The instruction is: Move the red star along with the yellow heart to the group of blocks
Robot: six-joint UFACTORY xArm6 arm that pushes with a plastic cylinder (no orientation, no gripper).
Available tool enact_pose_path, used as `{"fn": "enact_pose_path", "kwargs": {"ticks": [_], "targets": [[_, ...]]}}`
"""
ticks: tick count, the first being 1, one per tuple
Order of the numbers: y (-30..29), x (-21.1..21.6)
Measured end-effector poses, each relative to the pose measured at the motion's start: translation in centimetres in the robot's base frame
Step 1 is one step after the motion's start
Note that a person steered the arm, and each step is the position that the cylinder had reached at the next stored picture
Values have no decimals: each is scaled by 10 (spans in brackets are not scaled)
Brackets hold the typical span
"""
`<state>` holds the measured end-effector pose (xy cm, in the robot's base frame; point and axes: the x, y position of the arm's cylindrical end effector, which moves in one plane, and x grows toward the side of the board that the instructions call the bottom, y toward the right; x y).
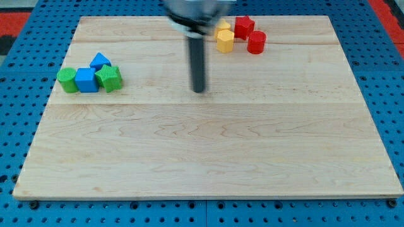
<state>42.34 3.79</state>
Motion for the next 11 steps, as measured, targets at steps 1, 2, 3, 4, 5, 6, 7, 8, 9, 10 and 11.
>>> {"fn": "enact_pose_path", "kwargs": {"ticks": [1, 2, 3, 4, 5, 6, 7, 8, 9, 10, 11], "targets": [[113, -19], [169, -85], [179, -152], [123, -197], [53, -200], [11, -199], [-46, -194], [-111, -176], [-150, -136], [-173, -92], [-182, -85]]}}
